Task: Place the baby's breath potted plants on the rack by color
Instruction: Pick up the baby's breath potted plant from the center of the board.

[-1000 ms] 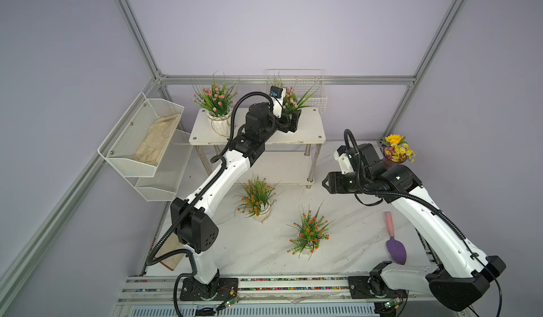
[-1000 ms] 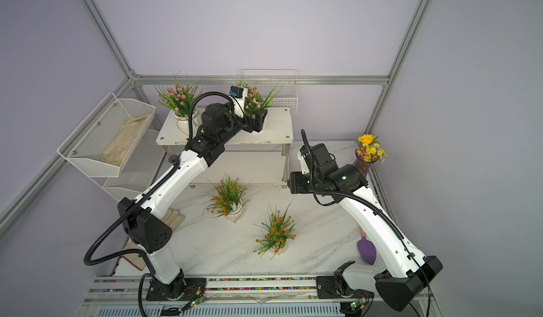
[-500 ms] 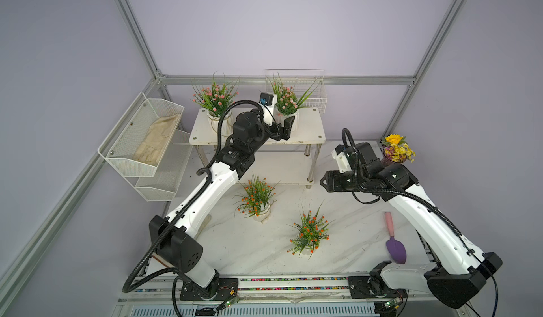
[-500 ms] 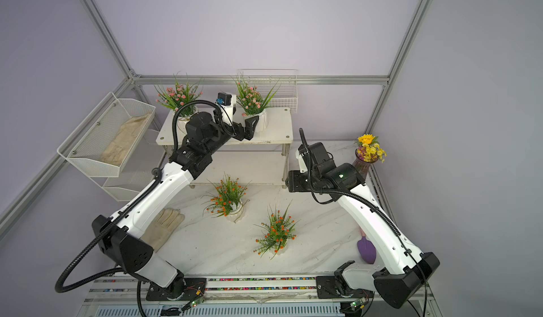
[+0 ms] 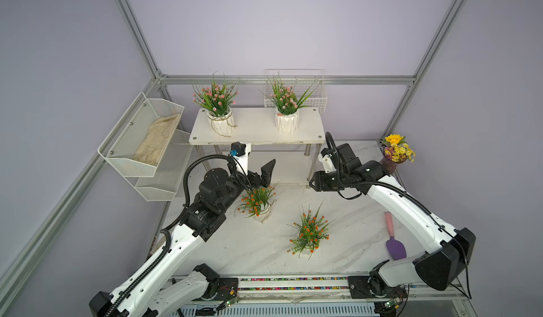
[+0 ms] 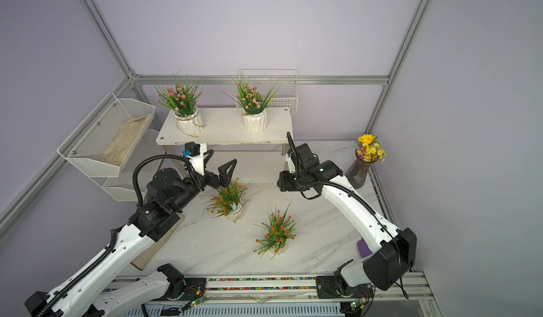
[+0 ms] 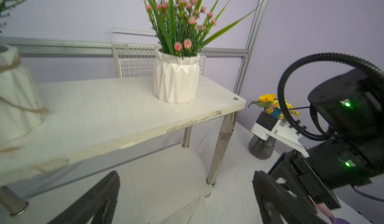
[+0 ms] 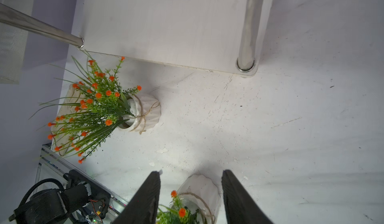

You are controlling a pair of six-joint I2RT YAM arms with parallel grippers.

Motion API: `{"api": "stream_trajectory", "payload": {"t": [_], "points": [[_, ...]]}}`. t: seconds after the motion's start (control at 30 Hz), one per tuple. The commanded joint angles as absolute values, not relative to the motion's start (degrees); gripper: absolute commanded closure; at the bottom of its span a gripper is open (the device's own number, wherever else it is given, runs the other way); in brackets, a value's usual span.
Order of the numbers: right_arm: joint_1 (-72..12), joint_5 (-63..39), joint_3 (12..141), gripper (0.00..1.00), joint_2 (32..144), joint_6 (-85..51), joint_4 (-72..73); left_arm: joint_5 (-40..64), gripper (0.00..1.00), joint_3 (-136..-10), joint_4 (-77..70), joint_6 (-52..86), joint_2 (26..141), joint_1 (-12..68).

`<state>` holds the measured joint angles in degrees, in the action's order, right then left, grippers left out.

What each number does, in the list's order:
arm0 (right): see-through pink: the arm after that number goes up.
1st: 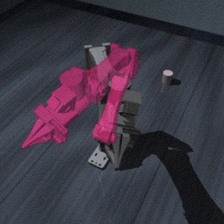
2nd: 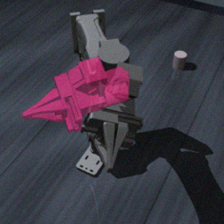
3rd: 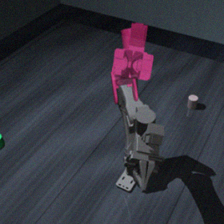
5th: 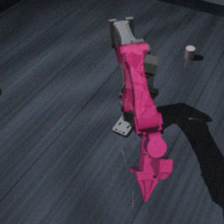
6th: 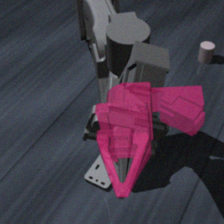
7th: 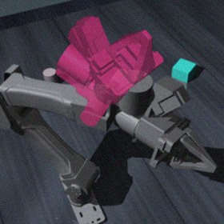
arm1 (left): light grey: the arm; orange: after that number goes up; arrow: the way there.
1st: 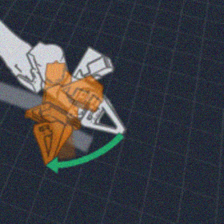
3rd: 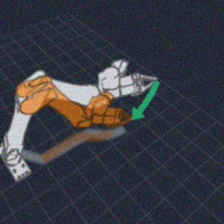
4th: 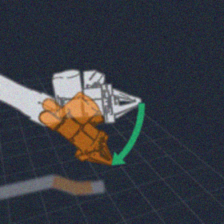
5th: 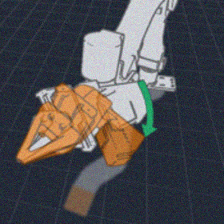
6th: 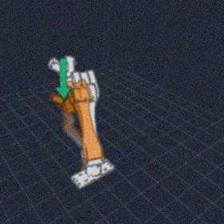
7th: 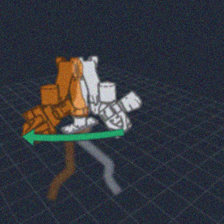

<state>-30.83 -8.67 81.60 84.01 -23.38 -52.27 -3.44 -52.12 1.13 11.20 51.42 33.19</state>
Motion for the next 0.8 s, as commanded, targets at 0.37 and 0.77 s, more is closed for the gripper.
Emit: {"api": "stream_trajectory", "payload": {"t": [0.37,0.77], "points": [[-41.8,-7.3,85.2,0.57,101.9,-24.4,-43.5,-17.3,0.01,-25.7,1.4,20.9,31.8,37.6],[-46.1,-9.5,91.5,0.62,112.1,-24.4,-40.3,-24.9,0.01,-20.2,4.6,24.7,25.7,38.3]]}}
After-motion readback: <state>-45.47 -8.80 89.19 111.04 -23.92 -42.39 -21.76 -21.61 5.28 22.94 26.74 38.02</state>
